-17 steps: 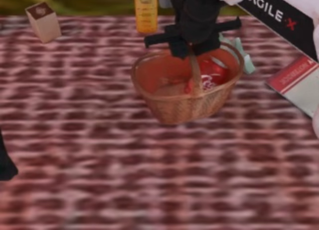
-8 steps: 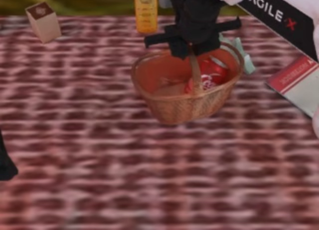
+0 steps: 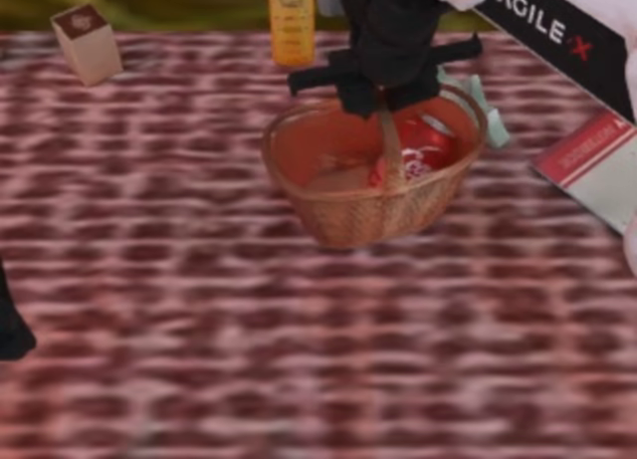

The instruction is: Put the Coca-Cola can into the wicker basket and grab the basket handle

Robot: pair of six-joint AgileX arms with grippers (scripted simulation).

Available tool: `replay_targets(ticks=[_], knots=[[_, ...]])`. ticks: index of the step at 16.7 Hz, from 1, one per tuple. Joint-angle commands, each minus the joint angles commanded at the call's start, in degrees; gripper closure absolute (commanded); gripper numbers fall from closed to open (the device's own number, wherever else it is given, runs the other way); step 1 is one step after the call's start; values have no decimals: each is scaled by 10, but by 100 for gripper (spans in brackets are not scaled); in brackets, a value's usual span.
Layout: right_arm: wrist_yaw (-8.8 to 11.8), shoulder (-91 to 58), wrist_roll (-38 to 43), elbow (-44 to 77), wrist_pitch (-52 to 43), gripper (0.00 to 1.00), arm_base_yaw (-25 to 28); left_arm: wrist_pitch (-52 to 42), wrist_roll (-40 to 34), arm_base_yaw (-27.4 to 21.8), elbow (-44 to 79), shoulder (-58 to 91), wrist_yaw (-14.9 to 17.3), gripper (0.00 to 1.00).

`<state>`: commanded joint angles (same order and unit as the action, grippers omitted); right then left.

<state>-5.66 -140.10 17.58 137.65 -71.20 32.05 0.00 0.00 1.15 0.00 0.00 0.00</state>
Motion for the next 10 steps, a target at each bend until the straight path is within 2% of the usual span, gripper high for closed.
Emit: replay_targets(ticks=[4,10], knots=[[0,-7,-3,23,-21,100,-1,0,0,0,0,0,0,0],[3,-35,-16,168,-129,100,-13,0,0,0,0,0,0,0]])
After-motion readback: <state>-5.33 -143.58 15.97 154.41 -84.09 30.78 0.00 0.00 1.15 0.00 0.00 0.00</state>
